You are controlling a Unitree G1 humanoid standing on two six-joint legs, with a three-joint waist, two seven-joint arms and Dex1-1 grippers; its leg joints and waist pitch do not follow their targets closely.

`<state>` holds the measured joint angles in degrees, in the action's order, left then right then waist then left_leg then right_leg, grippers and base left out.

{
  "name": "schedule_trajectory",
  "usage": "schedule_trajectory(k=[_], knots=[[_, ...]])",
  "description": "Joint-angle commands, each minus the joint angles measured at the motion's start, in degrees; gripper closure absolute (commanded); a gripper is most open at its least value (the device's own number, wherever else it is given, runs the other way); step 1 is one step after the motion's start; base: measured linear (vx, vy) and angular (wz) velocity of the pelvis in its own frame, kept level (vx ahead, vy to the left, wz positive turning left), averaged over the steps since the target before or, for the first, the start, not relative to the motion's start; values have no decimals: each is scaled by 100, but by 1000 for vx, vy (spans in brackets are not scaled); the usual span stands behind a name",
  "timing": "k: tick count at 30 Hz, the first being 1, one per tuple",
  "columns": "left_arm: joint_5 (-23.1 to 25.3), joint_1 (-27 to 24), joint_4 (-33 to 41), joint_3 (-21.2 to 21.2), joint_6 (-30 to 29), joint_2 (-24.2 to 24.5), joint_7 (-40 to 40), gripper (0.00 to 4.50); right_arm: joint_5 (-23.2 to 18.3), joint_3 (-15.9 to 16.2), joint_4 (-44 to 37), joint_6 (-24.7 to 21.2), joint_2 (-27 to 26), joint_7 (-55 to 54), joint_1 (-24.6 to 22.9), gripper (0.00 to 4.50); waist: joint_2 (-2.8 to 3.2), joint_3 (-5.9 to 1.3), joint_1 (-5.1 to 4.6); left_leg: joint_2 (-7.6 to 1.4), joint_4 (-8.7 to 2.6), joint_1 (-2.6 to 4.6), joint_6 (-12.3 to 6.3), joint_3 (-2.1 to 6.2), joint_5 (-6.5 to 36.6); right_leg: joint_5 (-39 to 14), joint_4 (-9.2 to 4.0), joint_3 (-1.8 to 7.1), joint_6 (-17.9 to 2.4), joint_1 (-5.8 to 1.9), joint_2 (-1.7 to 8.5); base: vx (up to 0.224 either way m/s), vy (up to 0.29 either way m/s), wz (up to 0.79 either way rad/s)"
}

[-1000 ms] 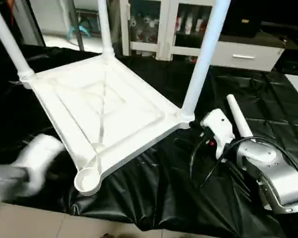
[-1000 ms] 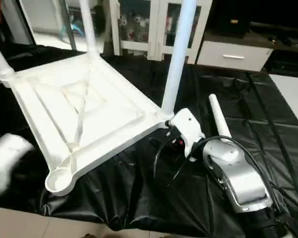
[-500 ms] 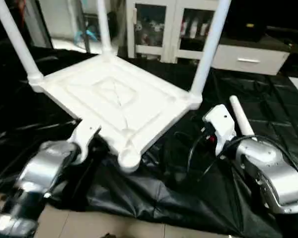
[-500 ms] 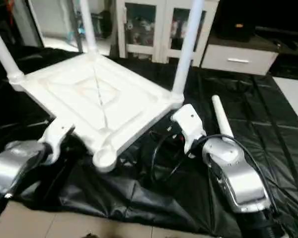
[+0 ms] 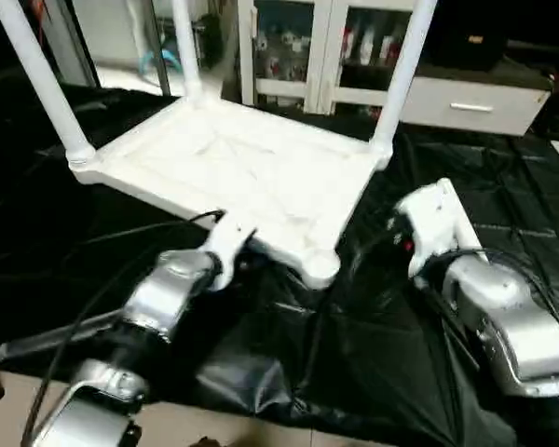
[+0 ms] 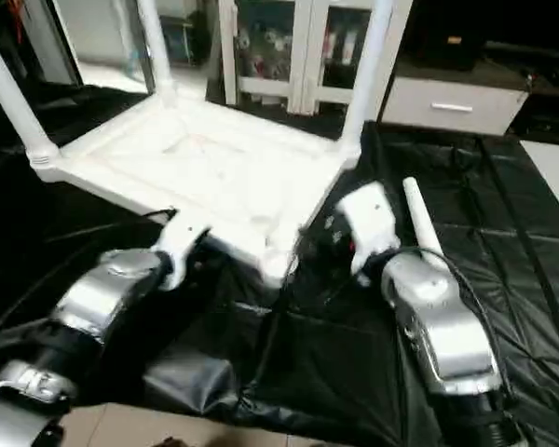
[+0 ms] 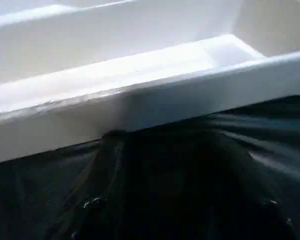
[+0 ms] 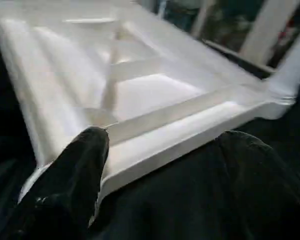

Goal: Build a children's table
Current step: Rotate table base, then pick table leg

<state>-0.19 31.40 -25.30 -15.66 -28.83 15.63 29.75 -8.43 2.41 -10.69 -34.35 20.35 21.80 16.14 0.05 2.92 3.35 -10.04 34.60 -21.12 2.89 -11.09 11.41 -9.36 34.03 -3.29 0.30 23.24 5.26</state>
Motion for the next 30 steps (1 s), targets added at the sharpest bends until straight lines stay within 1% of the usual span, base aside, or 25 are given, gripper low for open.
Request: schedule_trajectory(k=[1,2,3,4,5,6,7,8,9,10,11,12,13,14,15,16,17,18,21,23,24,26,27,29,30], knots=[[30,-130,448,-20,-129,137,127,205,50,-162,-163,-364,43,-175,27,73,71,-400,-13,-266,-438,80,-84,143,880,-637,-300,231,-1316,-294,264,0,0,0],[-91,-350,927,44,-294,267,268,205,125,-127,-303,-673,122,-223,31,73,98,-393,-11,-269,-444,80,-72,145,930,-686,-307,230,-1312,-292,265,0,0,0],[-214,-564,1359,113,-367,382,431,205,170,-99,-411,-929,194,-235,43,73,75,-378,-34,-282,-457,84,-21,141,969,-744,-296,231,-1326,-300,256,0,0,0],[-399,-824,1851,212,-394,504,644,205,47,-141,-488,-1223,226,-166,70,73,66,-375,-31,-288,-464,75,-17,150,990,-789,-292,231,-1332,-317,270,0,0,0],[-486,-901,2000,258,-402,528,706,205,-46,-241,-488,-1325,180,-191,87,73,70,-369,-51,-294,-472,63,-18,148,1022,-845,-293,235,-1333,-321,278,0,0,0],[-666,-1050,2276,362,-387,567,815,201,-113,-427,-457,-1537,93,-327,149,56,94,-351,-66,-279,-465,97,1,127,1201,-1095,-336,240,-1306,-266,268,0,0,0],[-705,-1081,2333,386,-379,574,837,200,-112,-465,-446,-1583,74,-367,166,46,62,-334,-82,-269,-473,89,16,121,1314,-1291,-365,239,-1265,-256,253,0,0,0],[-944,-1264,2688,564,-327,595,907,200,-77,-698,-350,-1854,21,-600,279,40,63,-325,-98,-270,-482,115,108,130,1508,-1662,-389,237,-1180,-225,254,0,0,0],[-1031,-1327,2812,632,-284,598,924,200,-59,-748,-317,-1952,34,-656,320,40,70,-327,-105,-268,-487,109,145,147,1512,-1719,-376,229,-1164,-236,254,0,0,0],[-1151,-1413,2990,748,-174,572,912,200,-10,-844,-278,-2182,41,-779,401,29,87,-316,-97,-259,-483,145,184,126,1611,-1877,-414,234,-1054,-188,234,0,0,0],[-1219,-1473,3123,826,-128,556,902,200,8,-899,-274,-2360,41,-854,455,15,82,-308,-114,-252,-483,138,201,134,1641,-1902,-409,235,-1035,-192,228,0,0,0],[-1334,-1513,3227,944,-71,432,827,200,58,-927,-260,-2611,75,-914,526,15,99,-309,-124,-250,-500,106,236,148,1608,-1911,-404,227,-985,-227,225,0,0,0],[-1390,-1552,3334,1020,-54,327,743,200,114,-966,-248,-2882,93,-970,604,15,111,-305,-126,-251,-492,134,275,141,1622,-1892,-411,231,-957,-201,211,0,0,0],[-1427,-1580,3420,1046,-65,252,695,200,153,-978,-221,-3091,140,-981,666,6,101,-316,-128,-238,-487,120,280,140,1592,-1852,-410,233,-928,-213,215,0,0,0],[-1561,-1661,3667,989,-220,213,798,200,226,-912,-137,-3550,336,-953,791,1,101,-318,-137,-237,-489,110,296,149,1550,-1800,-384,229,-939,-235,206,0,0,0],[-1578,-1672,3700,977,-244,214,819,200,234,-901,-125,-3606,363,-948,806,1,90,-321,-130,-242,-487,103,288,148,1475,-1740,-391,236,-924,-242,214,0,0,0],[-1593,-1715,3851,808,-327,328,1012,200,215,-929,-68,-3756,462,-900,863,1,91,-322,-122,-239,-481,108,280,139,1451,-1720,-400,241,-918,-235,221,0,0,0],[-1616,-1767,4053,583,-423,514,1273,200,139,-997,-4,-3928,563,-861,927,1,102,-330,-126,-226,-476,92,265,142,1365,-1672,-385,240,-909,-245,221,0,0,0],[-1638,-1774,4170,437,-474,634,1449,200,83,-1013,68,-4050,672,-794,944,1,101,-337,-121,-225,-459,99,232,127,1215,-1526,-375,246,-921,-240,213,0,0,0],[-1660,-1757,4356,225,-520,844,1696,200,-13,-904,180,-4348,956,-673,871,1,103,-344,-124,-229,-453,90,207,126,1095,-1333,-350,247,-994,-256,210,0,0,0],[-1656,-1751,4396,179,-533,896,1757,200,-31,-907,195,-4387,992,-655,836,1,105,-346,-117,-230,-443,95,186,119,1026,-1195,-334,250,-1064,-261,210,0,0,0],[-1671,-1755,4436,157,-565,927,1796,200,-46,-917,214,-4452,1000,-620,804,1,110,-341,-117,-231,-441,98,188,113,1051,-1214,-339,249,-1093,-260,210,0,0,0],[-1699,-1761,4509,118,-619,987,1849,200,-59,-925,254,-4566,1012,-565,761,1,94,-342,-121,-227,-438,101,187,108,1069,-1268,-342,249,-1103,-266,212,0,0,0],[-1724,-1765,4586,79,-640,1047,1889,200,-72,-921,317,-4674,1023,-516,721,1,103,-338,-120,-232,-440,113,210,111,1137,-1389,-350,251,-1110,-257,216,0,0,0],[-1724,-1765,4586,79,-640,1047,1889,200,-72,-921,317,-4674,1023,-516,721,1,87,-327,-117,-233,-446,111,217,112,1210,-1549,-365,254,-1078,-253,220,0,0,0]])
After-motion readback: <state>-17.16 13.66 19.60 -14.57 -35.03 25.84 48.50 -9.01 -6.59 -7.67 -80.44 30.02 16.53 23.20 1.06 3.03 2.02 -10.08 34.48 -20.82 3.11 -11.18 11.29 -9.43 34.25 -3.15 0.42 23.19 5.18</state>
